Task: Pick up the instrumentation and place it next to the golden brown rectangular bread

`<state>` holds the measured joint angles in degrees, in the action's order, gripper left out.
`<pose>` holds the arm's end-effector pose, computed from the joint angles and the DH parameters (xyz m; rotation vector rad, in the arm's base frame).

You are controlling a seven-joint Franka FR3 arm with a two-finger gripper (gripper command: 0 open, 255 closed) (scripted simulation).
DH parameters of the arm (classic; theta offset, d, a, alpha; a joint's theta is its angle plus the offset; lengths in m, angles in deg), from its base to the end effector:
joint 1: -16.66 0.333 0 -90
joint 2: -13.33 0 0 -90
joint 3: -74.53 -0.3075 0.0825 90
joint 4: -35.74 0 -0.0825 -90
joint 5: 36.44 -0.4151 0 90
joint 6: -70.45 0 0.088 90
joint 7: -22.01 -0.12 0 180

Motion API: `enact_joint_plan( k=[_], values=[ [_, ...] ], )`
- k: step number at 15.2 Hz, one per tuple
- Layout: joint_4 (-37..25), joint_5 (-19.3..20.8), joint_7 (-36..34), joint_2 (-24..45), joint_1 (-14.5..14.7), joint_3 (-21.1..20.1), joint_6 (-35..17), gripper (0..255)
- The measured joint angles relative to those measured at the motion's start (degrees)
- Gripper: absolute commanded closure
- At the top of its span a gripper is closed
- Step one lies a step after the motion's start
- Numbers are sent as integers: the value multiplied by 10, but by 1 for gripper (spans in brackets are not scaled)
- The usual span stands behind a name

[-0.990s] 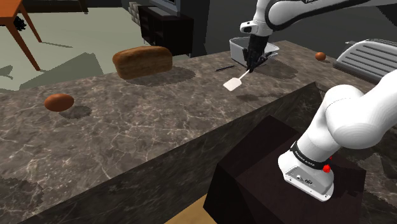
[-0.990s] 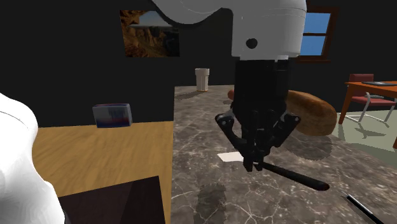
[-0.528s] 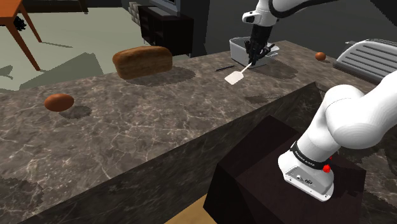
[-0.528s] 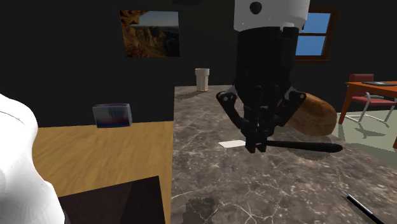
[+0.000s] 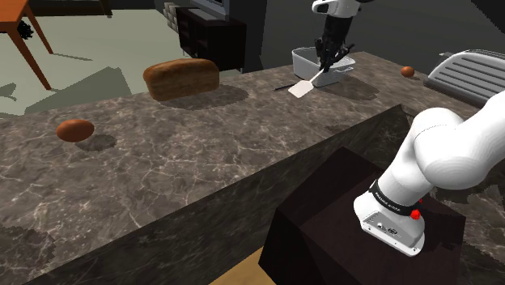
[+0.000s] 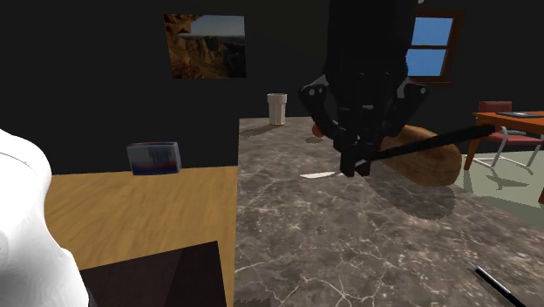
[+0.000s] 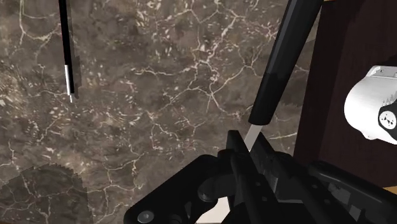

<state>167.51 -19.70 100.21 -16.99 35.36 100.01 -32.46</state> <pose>0.4339 -0.0928 0.4958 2.3990 1.9602 -0.0784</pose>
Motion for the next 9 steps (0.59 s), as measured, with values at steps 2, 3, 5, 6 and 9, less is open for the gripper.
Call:
enact_joint_plan(
  k=[2,3,5,6,9],
  values=[
    [-13,-2,1,-1,1,-3,14,255],
    [-21,-3,2,-1,1,-4,22,255],
    [-43,-14,-5,22,11,-8,23,255],
    [-56,-21,-10,38,17,-11,22,255],
    [-96,-43,-21,91,35,-15,13,255]
  ],
)
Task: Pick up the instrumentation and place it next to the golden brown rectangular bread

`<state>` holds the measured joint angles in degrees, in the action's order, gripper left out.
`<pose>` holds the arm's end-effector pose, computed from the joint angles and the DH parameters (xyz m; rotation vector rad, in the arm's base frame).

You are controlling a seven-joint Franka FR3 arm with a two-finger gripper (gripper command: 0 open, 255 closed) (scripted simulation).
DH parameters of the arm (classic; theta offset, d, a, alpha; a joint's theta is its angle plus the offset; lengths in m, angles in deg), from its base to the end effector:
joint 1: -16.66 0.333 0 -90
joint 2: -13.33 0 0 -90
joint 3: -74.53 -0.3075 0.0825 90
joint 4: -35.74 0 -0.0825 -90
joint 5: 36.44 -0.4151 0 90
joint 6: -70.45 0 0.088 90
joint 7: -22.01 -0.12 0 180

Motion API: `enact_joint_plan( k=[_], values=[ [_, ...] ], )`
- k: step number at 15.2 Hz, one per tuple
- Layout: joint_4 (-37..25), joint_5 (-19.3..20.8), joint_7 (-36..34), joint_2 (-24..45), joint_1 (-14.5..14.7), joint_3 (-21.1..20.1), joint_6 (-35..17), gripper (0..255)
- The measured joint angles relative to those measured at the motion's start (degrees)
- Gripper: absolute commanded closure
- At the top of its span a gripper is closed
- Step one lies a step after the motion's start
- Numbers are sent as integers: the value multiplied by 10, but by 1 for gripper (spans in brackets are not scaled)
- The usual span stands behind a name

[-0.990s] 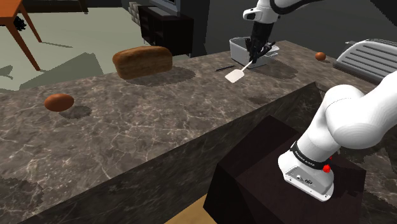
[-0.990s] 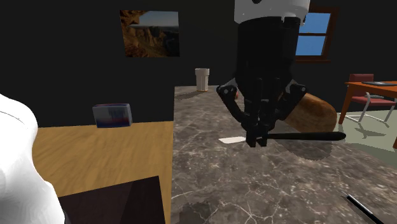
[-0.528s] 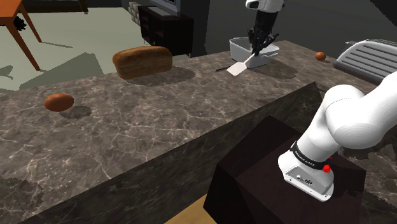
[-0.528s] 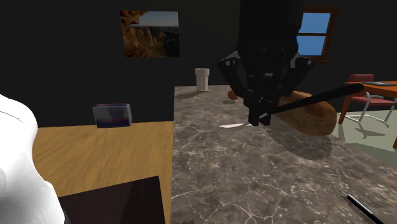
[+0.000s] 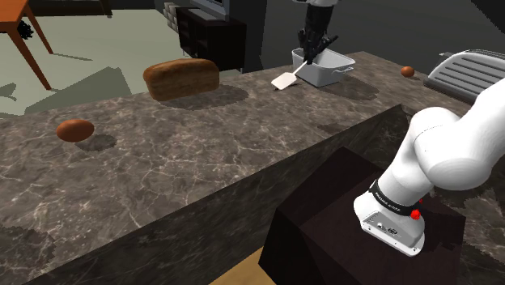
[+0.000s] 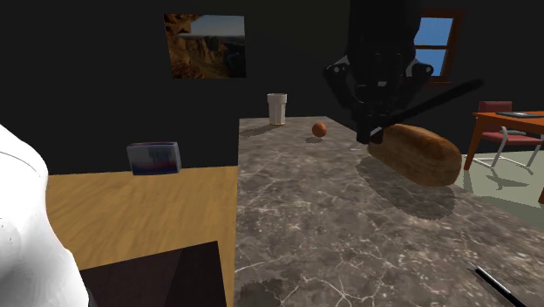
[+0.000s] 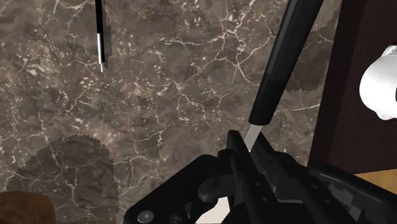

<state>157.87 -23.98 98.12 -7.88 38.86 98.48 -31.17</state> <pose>0.4843 -0.0514 0.5159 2.3990 1.9598 -0.0791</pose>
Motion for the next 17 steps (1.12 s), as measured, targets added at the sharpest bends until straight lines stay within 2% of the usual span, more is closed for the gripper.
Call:
enact_joint_plan(
  k=[6,13,17],
  values=[
    [-106,-48,-22,114,31,-12,3,255],
    [-252,-103,-33,255,48,-22,18,255],
    [-375,-136,-40,349,47,-30,53,255]
  ],
)
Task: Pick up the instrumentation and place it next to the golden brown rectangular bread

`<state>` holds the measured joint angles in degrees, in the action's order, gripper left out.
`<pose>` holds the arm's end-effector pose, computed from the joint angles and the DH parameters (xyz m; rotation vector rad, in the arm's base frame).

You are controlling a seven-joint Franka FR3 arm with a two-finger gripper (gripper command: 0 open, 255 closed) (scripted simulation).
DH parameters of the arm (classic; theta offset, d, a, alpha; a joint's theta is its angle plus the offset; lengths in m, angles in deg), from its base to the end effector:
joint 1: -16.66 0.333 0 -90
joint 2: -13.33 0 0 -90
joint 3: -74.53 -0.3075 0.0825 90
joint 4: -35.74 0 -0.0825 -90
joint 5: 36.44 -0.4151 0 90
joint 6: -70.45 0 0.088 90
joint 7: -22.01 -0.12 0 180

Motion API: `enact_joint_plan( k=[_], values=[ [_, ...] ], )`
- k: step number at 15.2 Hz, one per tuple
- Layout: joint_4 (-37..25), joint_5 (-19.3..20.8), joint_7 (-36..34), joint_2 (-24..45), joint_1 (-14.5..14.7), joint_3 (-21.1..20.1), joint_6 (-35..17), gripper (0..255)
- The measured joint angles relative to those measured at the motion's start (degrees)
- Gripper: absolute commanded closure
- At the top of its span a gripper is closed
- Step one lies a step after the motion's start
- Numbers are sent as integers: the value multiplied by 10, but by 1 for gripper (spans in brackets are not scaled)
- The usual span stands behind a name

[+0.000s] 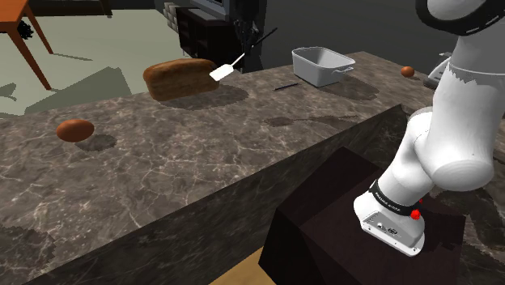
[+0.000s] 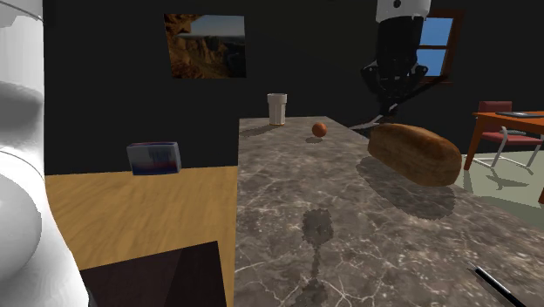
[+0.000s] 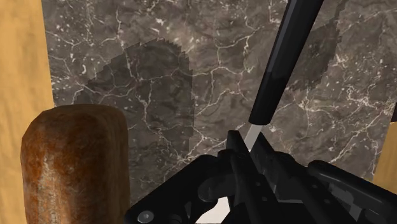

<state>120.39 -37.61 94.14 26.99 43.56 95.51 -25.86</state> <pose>0.6502 0.0919 0.5202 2.3999 1.9576 -0.0795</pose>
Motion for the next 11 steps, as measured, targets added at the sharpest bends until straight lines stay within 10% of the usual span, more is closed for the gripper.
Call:
enact_joint_plan(
  k=[5,11],
  values=[
    [-159,-36,-5,115,-16,-10,49,255],
    [-121,-37,-7,119,-12,-12,8,255]
  ],
)
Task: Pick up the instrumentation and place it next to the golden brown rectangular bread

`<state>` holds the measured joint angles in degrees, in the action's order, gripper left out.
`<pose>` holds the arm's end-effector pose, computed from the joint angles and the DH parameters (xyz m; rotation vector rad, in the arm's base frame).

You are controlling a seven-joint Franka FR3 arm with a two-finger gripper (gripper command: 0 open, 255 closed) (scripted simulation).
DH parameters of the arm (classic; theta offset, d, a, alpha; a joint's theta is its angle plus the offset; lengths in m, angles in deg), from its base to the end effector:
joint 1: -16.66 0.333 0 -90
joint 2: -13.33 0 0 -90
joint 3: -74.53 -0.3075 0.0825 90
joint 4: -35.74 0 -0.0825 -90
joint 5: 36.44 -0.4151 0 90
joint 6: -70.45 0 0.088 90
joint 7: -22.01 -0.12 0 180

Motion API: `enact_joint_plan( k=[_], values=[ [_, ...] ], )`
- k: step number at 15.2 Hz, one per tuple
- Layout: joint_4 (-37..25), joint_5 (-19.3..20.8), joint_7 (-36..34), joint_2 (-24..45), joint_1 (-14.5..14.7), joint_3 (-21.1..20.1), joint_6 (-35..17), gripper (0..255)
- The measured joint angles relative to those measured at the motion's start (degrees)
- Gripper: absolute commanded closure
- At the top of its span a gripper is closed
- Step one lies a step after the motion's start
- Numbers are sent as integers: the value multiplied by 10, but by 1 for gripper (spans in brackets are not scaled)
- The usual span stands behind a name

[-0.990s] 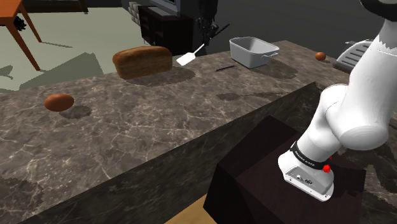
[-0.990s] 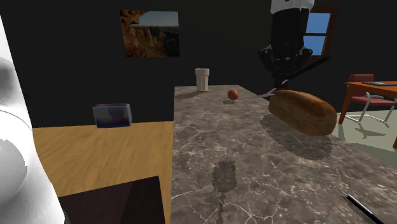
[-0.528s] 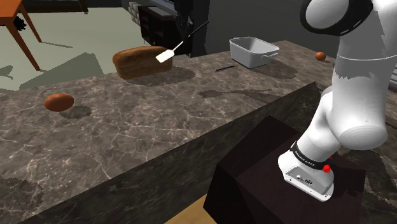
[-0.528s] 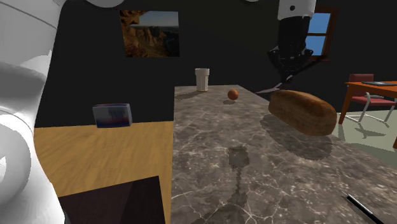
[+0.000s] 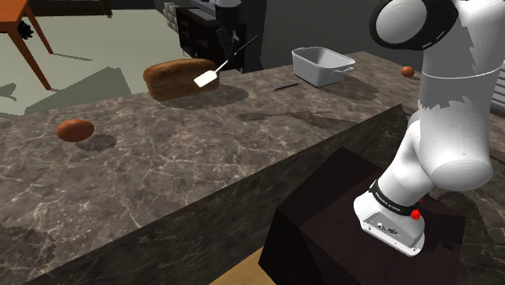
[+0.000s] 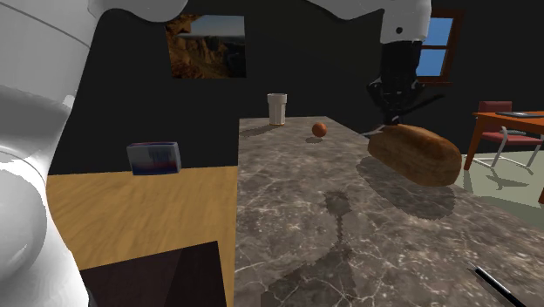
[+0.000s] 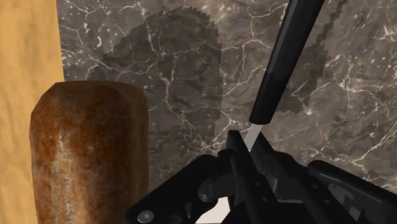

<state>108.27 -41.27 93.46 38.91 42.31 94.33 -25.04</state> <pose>0.6981 0.1265 0.4878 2.3995 1.9605 -0.0801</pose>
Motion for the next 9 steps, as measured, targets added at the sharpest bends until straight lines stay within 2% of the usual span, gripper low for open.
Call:
enact_joint_plan(
  k=[9],
  values=[
    [74,1,-1,-4,6,-1,-70,255]
  ],
)
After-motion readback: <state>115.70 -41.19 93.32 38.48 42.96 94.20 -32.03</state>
